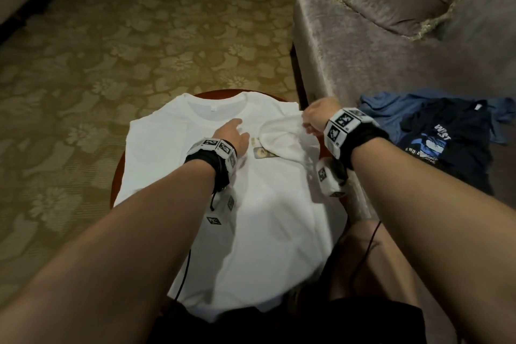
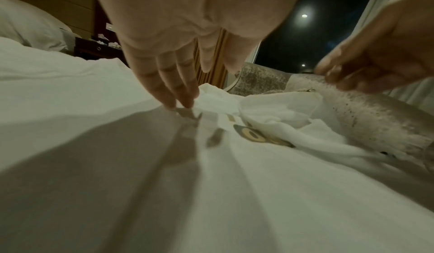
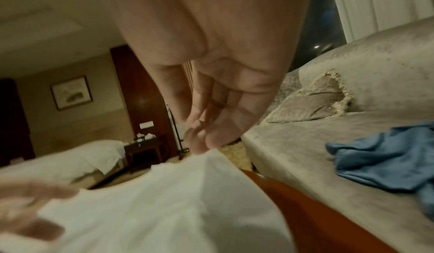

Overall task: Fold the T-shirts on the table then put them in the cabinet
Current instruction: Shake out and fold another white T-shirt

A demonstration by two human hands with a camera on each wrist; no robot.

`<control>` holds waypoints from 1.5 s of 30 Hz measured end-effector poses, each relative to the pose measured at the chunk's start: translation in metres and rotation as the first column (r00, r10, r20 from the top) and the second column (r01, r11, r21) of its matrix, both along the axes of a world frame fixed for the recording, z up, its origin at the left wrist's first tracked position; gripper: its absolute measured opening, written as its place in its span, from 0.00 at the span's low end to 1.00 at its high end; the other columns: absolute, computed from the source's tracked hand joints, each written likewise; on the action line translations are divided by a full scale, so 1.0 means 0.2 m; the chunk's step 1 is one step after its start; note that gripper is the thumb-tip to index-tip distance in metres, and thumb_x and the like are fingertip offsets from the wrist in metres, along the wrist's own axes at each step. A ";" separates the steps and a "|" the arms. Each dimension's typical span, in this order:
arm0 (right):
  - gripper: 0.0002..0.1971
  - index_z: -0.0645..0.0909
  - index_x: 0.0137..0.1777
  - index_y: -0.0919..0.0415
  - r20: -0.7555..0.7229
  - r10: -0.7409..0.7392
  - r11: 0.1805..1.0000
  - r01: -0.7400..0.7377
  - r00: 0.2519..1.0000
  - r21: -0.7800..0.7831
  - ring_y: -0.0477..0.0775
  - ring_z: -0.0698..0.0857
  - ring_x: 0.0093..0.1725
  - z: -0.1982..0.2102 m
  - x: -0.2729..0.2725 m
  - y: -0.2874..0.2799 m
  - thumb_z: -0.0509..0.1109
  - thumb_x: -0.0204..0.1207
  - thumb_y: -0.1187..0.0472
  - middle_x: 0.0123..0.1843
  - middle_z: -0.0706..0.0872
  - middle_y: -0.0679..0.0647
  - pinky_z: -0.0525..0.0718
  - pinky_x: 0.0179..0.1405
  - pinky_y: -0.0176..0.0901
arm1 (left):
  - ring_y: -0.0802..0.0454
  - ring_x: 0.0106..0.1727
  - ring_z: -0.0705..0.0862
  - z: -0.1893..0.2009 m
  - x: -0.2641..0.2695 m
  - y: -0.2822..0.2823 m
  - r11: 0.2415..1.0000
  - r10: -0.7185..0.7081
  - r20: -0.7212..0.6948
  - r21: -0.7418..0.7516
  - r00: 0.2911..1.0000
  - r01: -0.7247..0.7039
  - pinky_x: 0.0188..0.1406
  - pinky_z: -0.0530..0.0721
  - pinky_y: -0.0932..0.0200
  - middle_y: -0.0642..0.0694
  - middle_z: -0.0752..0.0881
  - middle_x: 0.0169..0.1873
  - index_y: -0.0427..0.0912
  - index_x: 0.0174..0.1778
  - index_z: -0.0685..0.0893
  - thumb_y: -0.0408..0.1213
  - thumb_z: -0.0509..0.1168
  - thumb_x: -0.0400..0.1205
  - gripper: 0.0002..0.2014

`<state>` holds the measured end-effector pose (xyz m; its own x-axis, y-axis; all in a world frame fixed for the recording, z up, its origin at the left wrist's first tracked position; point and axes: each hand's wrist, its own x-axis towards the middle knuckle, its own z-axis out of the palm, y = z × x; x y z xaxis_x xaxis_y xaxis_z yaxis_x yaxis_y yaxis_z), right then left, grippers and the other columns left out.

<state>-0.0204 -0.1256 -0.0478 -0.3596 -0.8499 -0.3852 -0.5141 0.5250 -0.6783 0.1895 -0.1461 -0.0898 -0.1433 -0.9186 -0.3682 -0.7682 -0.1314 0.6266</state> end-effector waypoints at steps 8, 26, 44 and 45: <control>0.32 0.80 0.58 0.65 -0.258 -0.077 0.984 0.115 0.963 0.136 0.63 0.87 0.49 -0.15 -0.01 0.03 0.70 0.70 0.36 0.51 0.88 0.62 0.85 0.46 0.49 | 0.47 0.66 0.80 0.00 -0.21 -0.08 0.995 -0.082 -0.076 -0.068 0.994 0.077 0.66 0.77 0.56 0.45 0.80 0.69 0.49 0.75 0.74 0.42 0.66 0.82 0.24; 0.07 0.86 0.34 0.68 0.179 0.216 0.969 -0.234 0.960 0.084 0.52 0.76 0.20 -0.08 0.05 0.09 0.69 0.71 0.72 0.23 0.79 0.57 0.77 0.24 0.38 | 0.39 0.57 0.84 -0.02 -0.32 -0.24 0.997 0.007 0.059 -0.071 0.998 -0.003 0.57 0.82 0.54 0.40 0.86 0.56 0.40 0.58 0.86 0.32 0.57 0.82 0.14; 0.18 0.82 0.66 0.49 -0.171 0.112 0.992 -0.120 0.979 -0.037 0.60 0.81 0.65 -0.26 -0.03 -0.22 0.59 0.81 0.61 0.73 0.77 0.58 0.79 0.68 0.48 | 0.37 0.74 0.69 -0.09 -0.35 -0.14 0.999 -0.001 0.183 0.050 0.983 -0.008 0.69 0.73 0.38 0.41 0.66 0.75 0.50 0.79 0.63 0.62 0.70 0.71 0.43; 0.17 0.82 0.66 0.54 -0.167 0.138 0.990 -0.139 0.976 0.008 0.60 0.81 0.66 -0.27 -0.03 -0.24 0.59 0.81 0.63 0.71 0.79 0.59 0.78 0.69 0.48 | 0.38 0.73 0.69 -0.09 -0.35 -0.13 1.000 -0.015 0.187 0.016 0.982 0.012 0.68 0.73 0.40 0.42 0.66 0.73 0.51 0.77 0.65 0.60 0.70 0.72 0.40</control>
<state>-0.0261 -0.1728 -0.1018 -0.2974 -0.8971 -0.3268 -0.6878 0.4387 -0.5783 0.1192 -0.1730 -0.1086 -0.0828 -0.9115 -0.4028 -0.8734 -0.1283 0.4697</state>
